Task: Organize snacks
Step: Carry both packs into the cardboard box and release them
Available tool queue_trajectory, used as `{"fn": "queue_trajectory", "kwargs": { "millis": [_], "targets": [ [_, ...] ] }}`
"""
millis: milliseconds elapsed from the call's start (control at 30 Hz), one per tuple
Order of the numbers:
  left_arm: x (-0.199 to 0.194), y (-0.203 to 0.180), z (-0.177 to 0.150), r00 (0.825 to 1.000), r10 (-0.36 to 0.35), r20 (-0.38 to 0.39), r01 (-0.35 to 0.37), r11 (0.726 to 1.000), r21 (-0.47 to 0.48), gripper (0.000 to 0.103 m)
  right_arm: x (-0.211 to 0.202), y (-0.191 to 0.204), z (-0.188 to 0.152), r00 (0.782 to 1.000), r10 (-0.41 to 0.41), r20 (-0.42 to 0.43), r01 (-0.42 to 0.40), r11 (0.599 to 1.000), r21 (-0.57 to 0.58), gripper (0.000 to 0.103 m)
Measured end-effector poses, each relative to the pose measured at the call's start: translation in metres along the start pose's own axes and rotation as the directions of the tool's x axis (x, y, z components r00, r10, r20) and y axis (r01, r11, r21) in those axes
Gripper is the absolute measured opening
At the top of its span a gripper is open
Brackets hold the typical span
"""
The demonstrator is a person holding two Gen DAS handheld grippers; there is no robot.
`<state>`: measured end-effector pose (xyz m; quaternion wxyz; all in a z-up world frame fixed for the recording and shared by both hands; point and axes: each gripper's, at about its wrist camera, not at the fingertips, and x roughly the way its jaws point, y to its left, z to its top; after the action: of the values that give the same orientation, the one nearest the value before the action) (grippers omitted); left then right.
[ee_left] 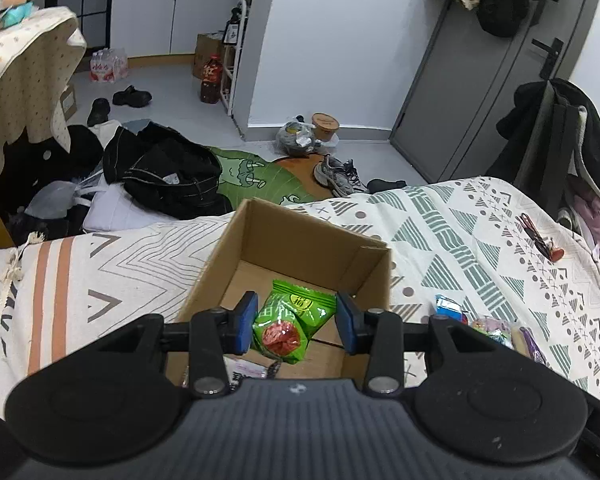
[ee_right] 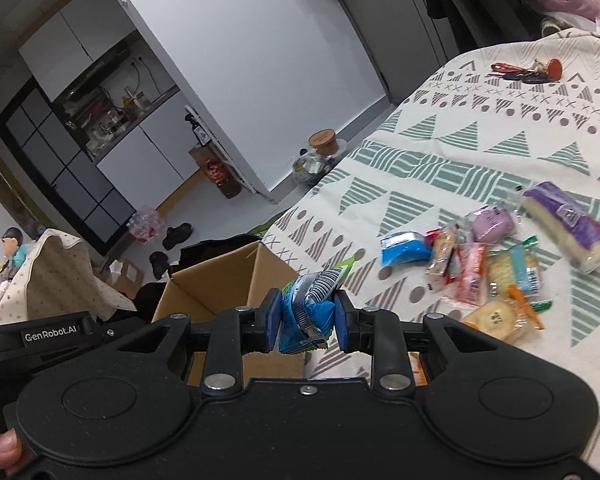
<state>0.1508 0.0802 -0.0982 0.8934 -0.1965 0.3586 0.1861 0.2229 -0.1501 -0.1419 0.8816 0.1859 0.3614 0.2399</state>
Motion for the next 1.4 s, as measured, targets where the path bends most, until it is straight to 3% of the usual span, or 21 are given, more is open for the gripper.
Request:
{"fn": "queue_trajectory", "kwargs": {
  "millis": [367, 767, 867, 900, 933, 1100, 1233, 1400],
  "targets": [
    [0.021, 0.028, 0.008, 0.999, -0.006, -0.031, 0.004, 0.998, -0.066, 0.041, 0.015, 0.018, 0.004, 0.996, 0.085, -0.027, -0.085, 0.996, 0.023, 0.027],
    [0.031, 0.045, 0.013, 0.996, 0.005, -0.085, -0.016, 0.993, -0.121, 0.051, 0.041, 0.053, -0.003, 0.983, 0.162, -0.090, -0.165, 0.986, -0.036, 0.028],
    [0.028, 0.047, 0.014, 0.997, 0.017, -0.077, -0.026, 0.992, -0.120, 0.058, 0.041, 0.059, -0.006, 0.979, 0.170, -0.116, -0.178, 0.982, -0.060, 0.036],
    [0.027, 0.047, 0.014, 0.997, 0.026, -0.079, -0.036, 0.992, -0.124, 0.061, 0.040, 0.059, -0.006, 0.980, 0.166, -0.112, -0.174, 0.982, -0.067, 0.048],
    [0.027, 0.047, 0.014, 0.996, 0.035, -0.084, -0.045, 0.991, -0.126, 0.063, 0.039, 0.058, -0.006, 0.982, 0.160, -0.104, -0.168, 0.983, -0.068, 0.053],
    [0.020, 0.044, 0.013, 0.995, 0.068, -0.078, -0.077, 0.990, -0.115, 0.078, 0.027, 0.046, -0.001, 0.987, 0.135, -0.085, -0.139, 0.990, -0.037, 0.056],
    [0.012, 0.038, 0.010, 0.995, 0.082, -0.064, -0.087, 0.992, -0.094, 0.083, 0.017, 0.041, 0.002, 0.991, 0.109, -0.077, -0.113, 0.993, -0.043, 0.058],
    [0.004, 0.026, 0.004, 0.995, 0.080, -0.066, -0.085, 0.994, -0.066, 0.090, 0.000, 0.039, 0.002, 0.997, 0.053, -0.057, -0.058, 0.995, -0.079, 0.079]
  ]
}}
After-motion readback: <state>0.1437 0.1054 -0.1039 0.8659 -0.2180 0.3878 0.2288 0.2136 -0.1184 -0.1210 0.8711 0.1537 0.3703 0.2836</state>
